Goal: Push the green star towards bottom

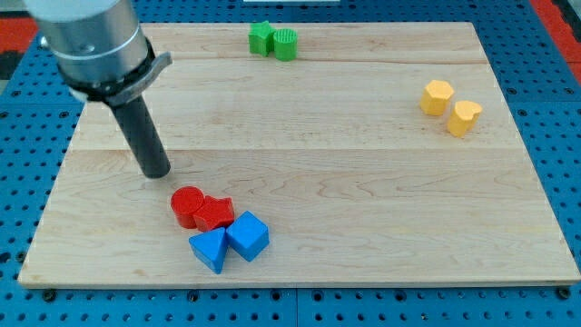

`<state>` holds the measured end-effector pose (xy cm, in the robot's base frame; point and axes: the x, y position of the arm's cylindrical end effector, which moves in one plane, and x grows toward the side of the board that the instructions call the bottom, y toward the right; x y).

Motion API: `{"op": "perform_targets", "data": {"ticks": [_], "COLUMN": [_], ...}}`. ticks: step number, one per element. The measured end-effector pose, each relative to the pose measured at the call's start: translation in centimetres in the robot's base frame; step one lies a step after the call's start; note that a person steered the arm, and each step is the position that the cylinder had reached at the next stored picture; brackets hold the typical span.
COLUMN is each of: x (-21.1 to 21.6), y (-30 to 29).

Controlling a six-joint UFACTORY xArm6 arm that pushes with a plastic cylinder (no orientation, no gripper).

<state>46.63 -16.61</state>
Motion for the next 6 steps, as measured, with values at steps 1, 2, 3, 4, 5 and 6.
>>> {"op": "perform_targets", "data": {"ticks": [1, 2, 3, 4, 5, 6], "x": [-4.4, -11.3, -17.8, -24.5, -27.1, -25.8], "y": [-1.2, -3.2, -3.2, -1.7, 6.8, 16.8]}}
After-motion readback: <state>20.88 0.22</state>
